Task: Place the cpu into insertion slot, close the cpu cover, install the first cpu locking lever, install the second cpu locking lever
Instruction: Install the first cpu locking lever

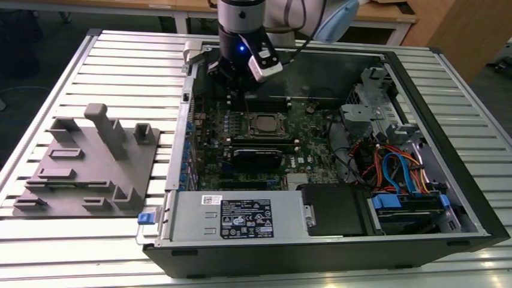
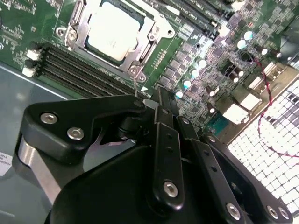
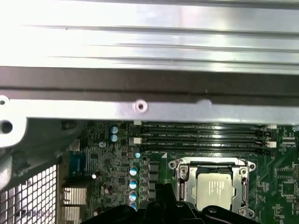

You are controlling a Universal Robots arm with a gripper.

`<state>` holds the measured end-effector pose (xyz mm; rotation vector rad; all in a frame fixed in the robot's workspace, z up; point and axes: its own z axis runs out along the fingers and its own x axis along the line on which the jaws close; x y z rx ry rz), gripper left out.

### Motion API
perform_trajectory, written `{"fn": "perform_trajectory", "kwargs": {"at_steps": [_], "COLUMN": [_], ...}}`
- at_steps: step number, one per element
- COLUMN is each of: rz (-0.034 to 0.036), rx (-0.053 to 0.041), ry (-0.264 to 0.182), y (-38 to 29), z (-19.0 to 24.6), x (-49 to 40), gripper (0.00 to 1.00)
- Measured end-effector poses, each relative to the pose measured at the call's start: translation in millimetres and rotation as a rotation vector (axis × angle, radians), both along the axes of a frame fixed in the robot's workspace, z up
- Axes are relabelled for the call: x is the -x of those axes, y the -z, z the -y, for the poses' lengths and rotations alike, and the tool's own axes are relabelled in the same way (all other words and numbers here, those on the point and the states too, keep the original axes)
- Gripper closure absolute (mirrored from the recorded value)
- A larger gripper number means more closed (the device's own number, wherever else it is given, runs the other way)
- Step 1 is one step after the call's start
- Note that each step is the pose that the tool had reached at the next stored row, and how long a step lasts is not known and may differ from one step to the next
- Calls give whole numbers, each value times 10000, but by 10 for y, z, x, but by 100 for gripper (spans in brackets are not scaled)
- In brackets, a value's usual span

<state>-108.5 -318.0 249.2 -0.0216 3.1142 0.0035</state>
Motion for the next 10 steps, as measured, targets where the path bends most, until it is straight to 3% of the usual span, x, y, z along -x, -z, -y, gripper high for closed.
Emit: {"fn": "perform_trajectory", "kwargs": {"at_steps": [10], "rz": [20], "rx": [0], "ry": [0], "y": [-22], "z": [-126], "x": [24], "gripper": [90]}}
